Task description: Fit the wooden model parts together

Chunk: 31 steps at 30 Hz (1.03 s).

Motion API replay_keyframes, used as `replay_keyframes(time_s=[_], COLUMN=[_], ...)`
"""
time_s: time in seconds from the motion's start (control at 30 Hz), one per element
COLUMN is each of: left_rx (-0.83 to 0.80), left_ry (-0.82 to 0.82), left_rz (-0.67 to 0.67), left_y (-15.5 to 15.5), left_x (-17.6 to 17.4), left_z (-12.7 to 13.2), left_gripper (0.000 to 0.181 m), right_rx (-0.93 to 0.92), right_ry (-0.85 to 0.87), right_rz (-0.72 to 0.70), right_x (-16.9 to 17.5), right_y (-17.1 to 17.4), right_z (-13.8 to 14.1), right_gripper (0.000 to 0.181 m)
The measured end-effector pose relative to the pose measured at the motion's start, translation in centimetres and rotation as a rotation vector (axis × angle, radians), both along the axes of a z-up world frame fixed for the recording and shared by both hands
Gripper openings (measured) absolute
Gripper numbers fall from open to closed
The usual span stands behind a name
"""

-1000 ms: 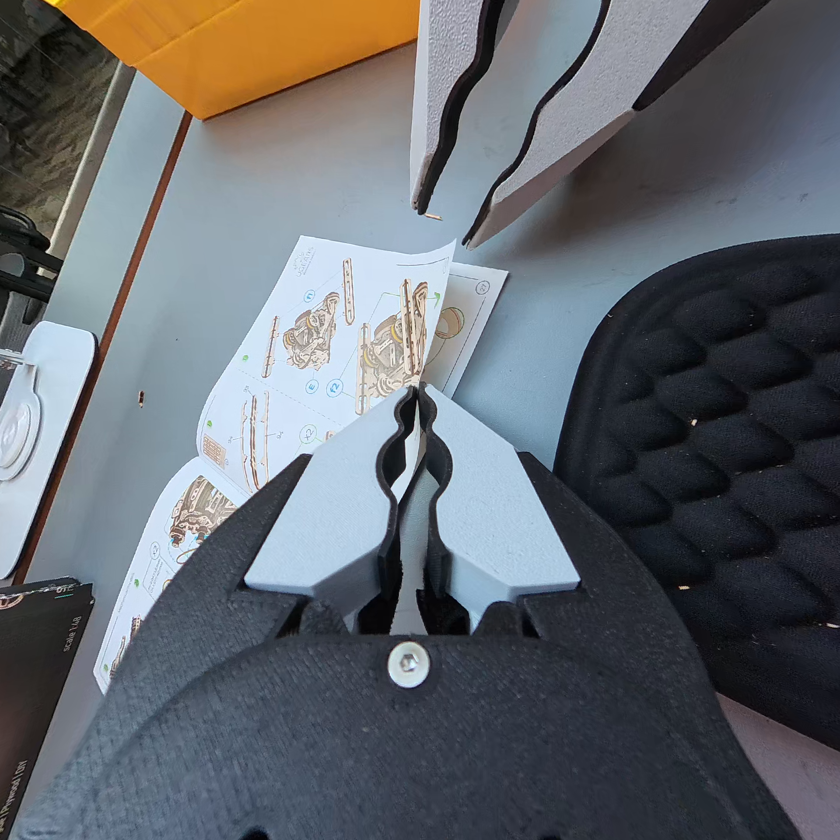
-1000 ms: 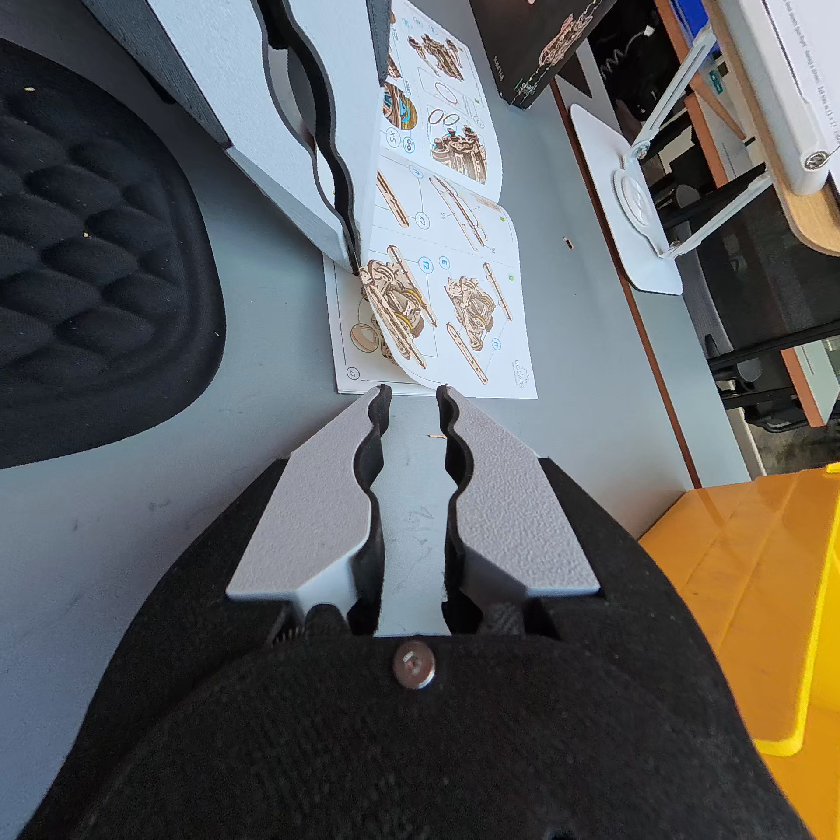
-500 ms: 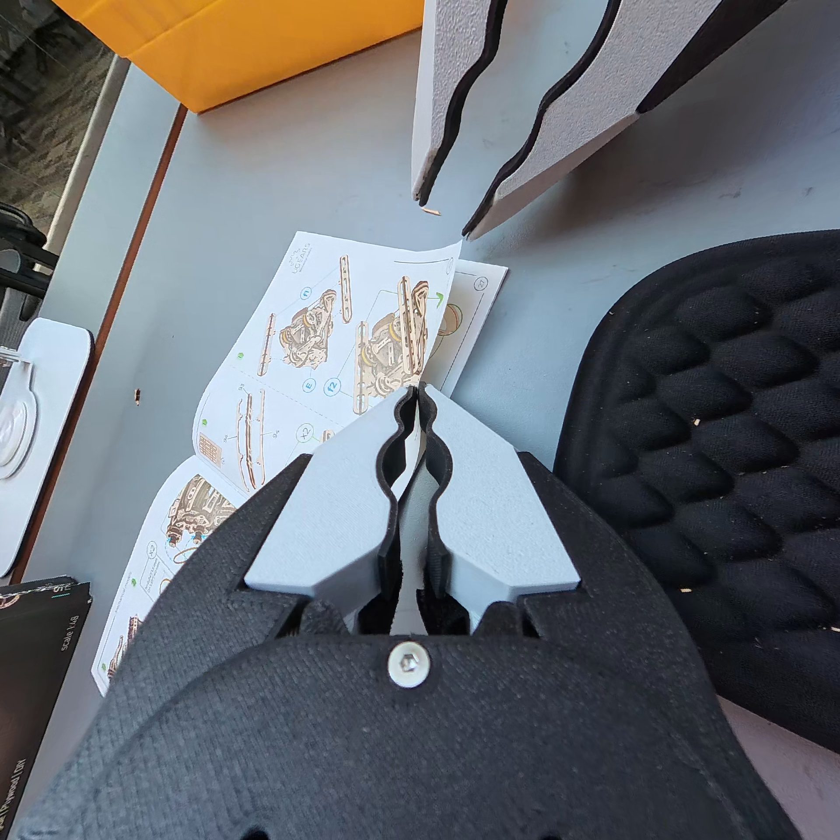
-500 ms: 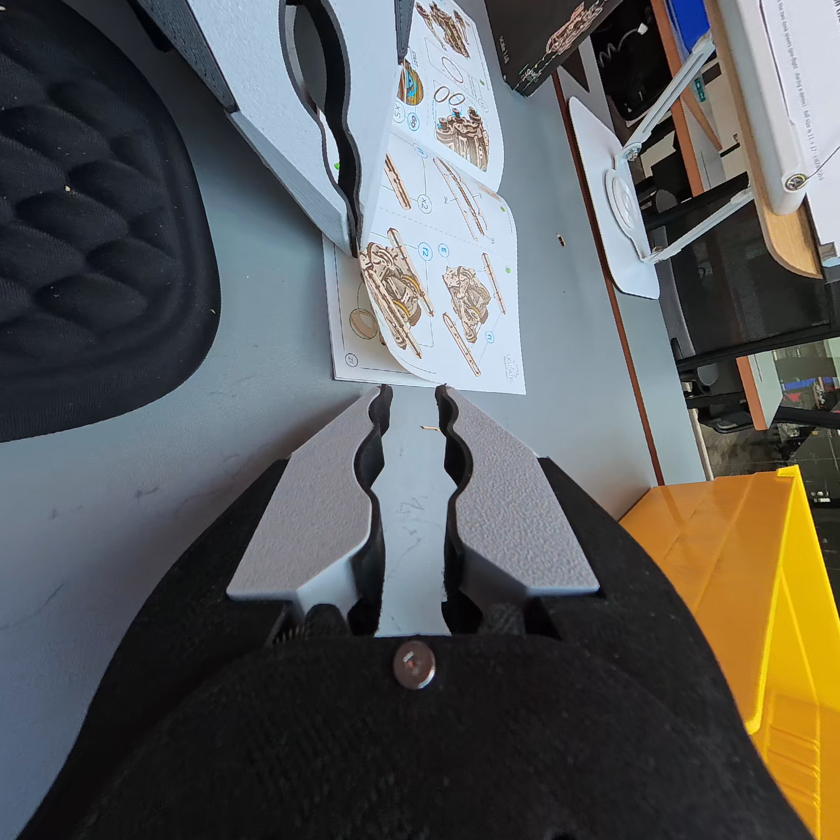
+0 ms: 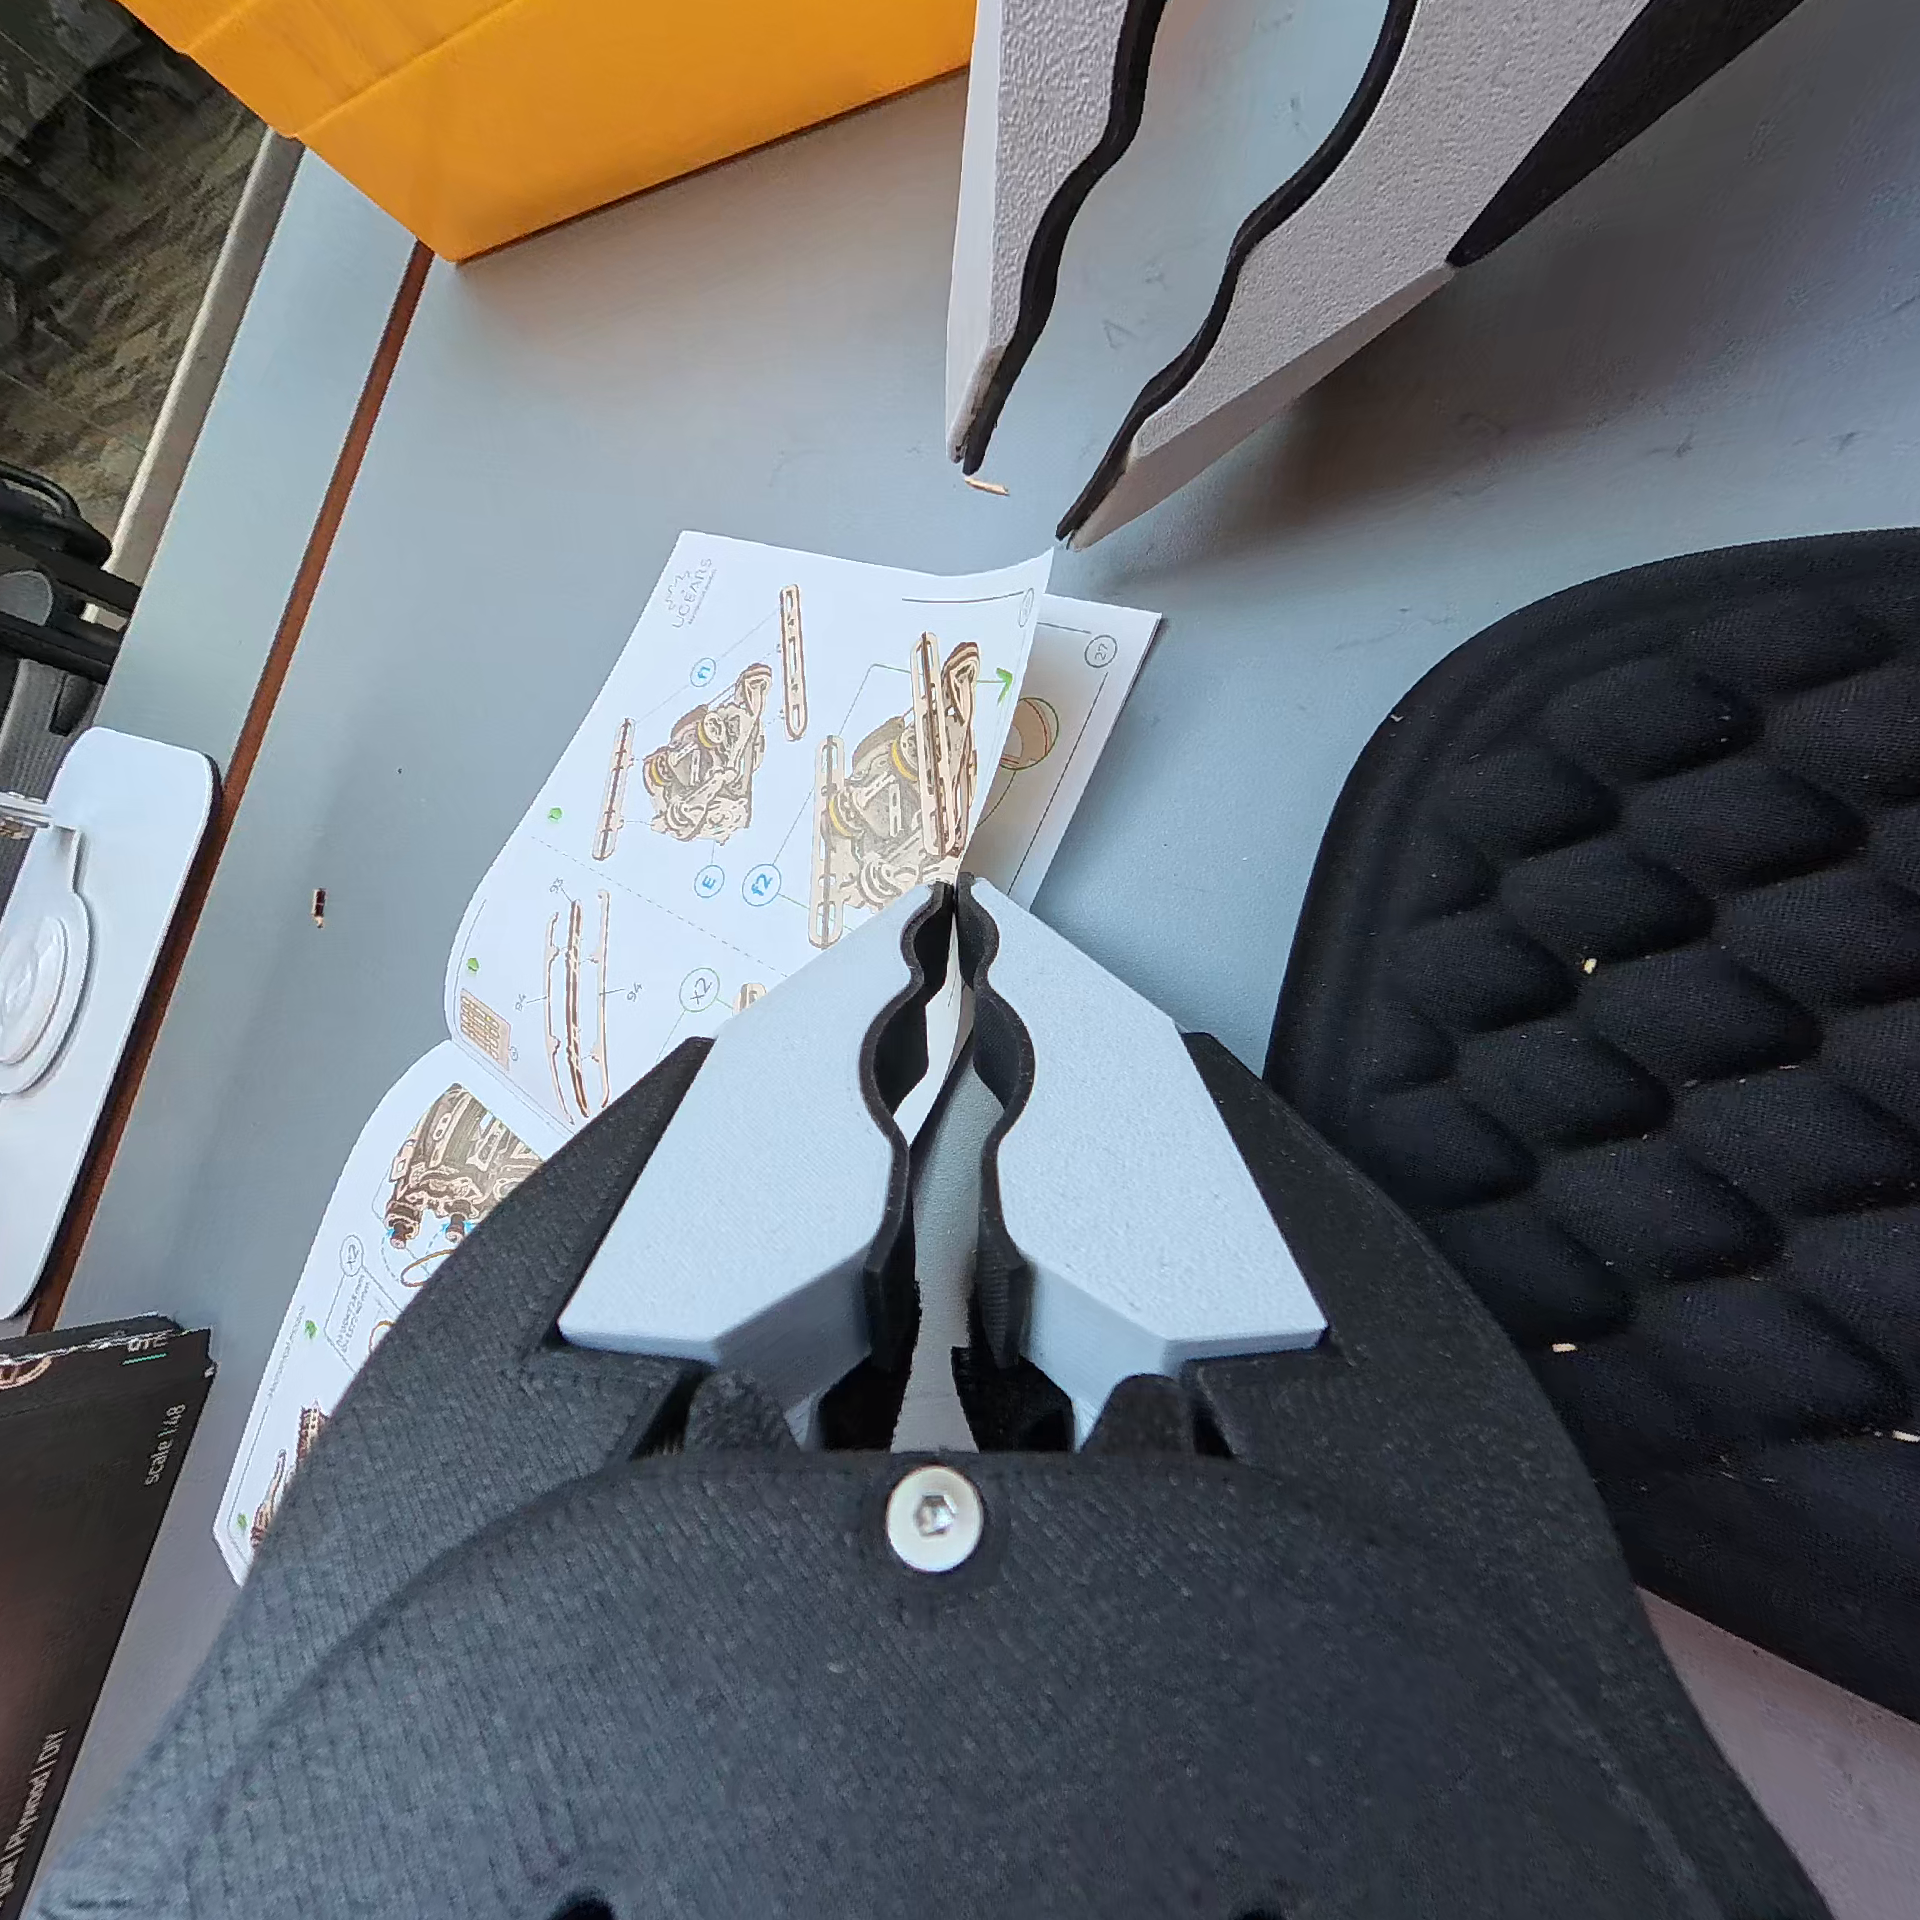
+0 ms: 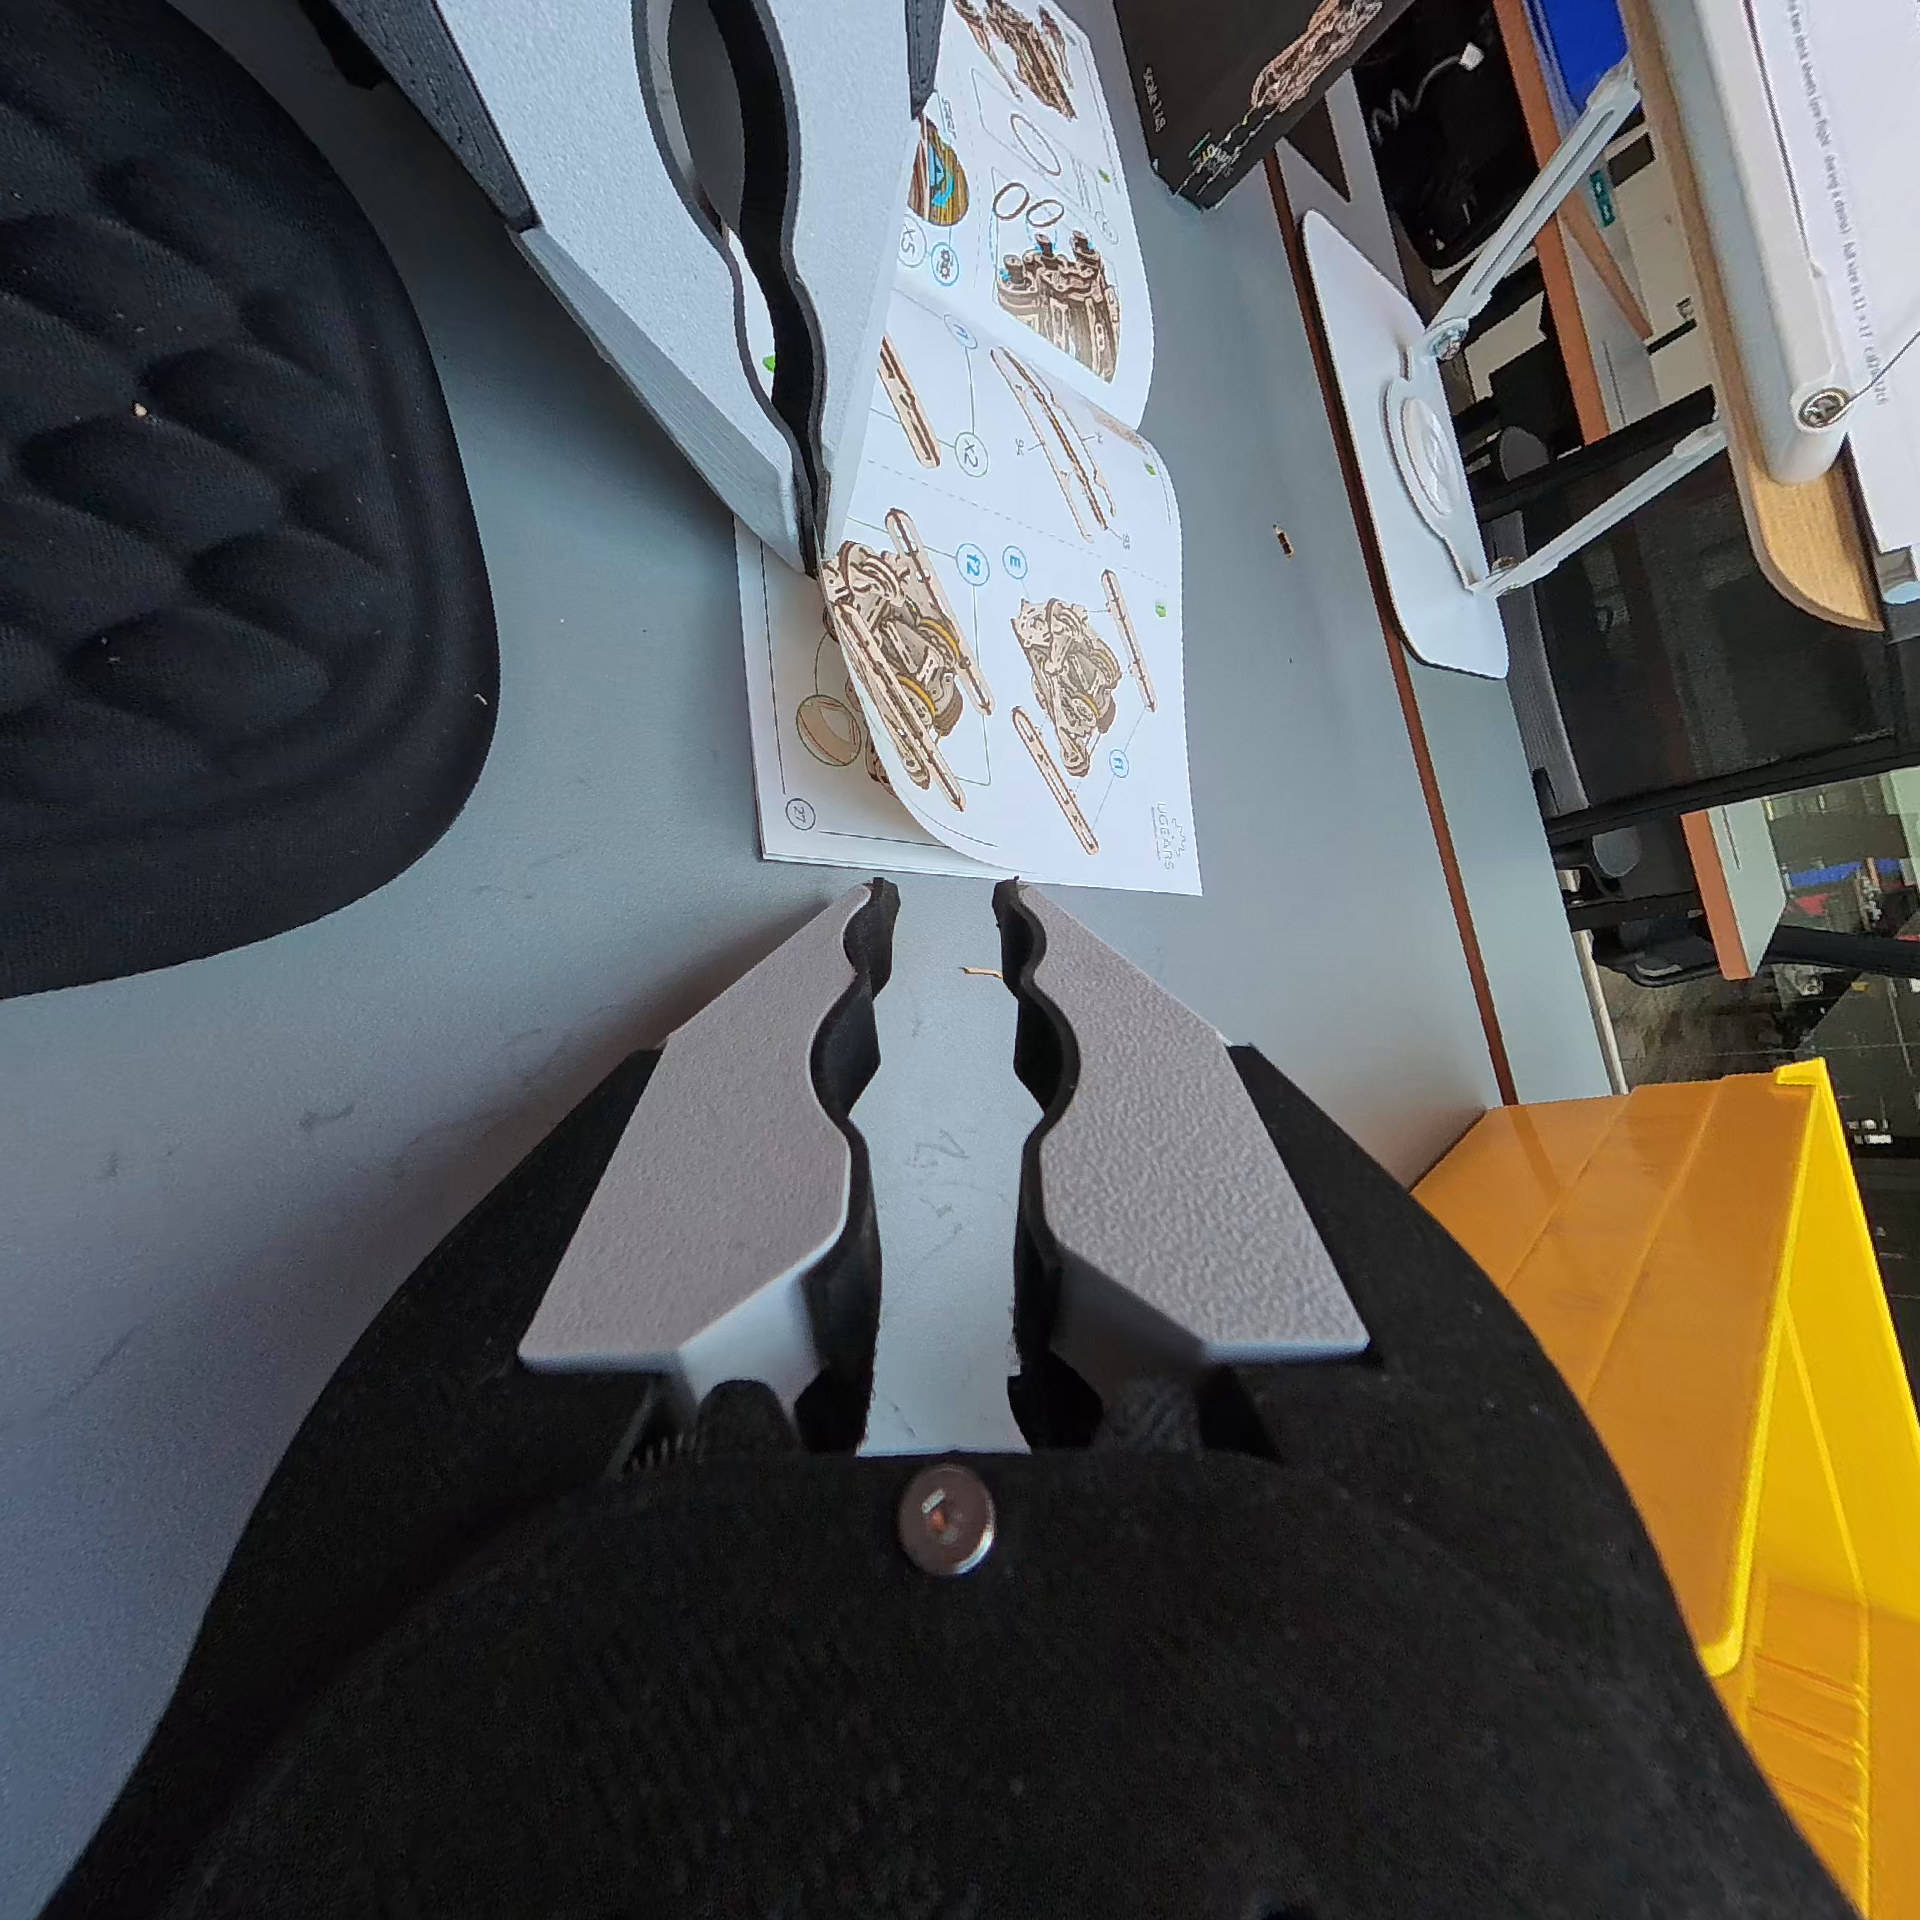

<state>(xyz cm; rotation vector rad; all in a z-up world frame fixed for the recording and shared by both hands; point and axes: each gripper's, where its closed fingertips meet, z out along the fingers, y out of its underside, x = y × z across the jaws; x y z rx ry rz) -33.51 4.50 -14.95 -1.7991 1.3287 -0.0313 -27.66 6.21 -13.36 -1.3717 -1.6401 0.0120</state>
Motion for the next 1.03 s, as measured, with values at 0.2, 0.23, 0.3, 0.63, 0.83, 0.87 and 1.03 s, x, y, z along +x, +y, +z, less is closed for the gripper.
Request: replay_keyframes(time_s=[0.2,0.23,0.3,0.63,0.83,0.87,1.03], left_rx=[-0.003,-0.003,-0.003,0.002,0.027,0.032,0.063], left_ry=[0.001,0.001,0.001,0.008,0.039,0.043,0.063], left_rz=[0.0,0.0,0.001,-0.001,-0.004,-0.005,-0.005], left_y=[0.0,0.0,0.0,-0.01,0.0,0.0,0.05], left_x=[-0.01,-0.01,-0.01,0.0,-0.02,-0.02,-0.07], left_z=[-0.07,-0.06,-0.06,-0.05,-0.05,-0.04,0.26], left_gripper=[0.0,0.0,0.0,0.0,0.0,0.0,0.0], right_rx=[0.001,0.001,0.001,0.005,-0.027,-0.049,-0.101], right_ry=[-0.007,-0.008,-0.008,-0.007,0.038,0.054,0.091], right_rz=[0.002,0.002,0.003,0.004,0.012,0.012,0.01], right_x=[0.0,0.01,0.0,-0.02,-0.41,-0.54,-0.74], right_y=[-0.04,-0.04,-0.05,-0.08,-0.41,-0.52,-0.67], right_z=[-0.1,-0.13,-0.13,-0.06,0.31,0.35,0.44], right_gripper=[0.019,0.019,0.019,0.019,0.019,0.019,0.02])
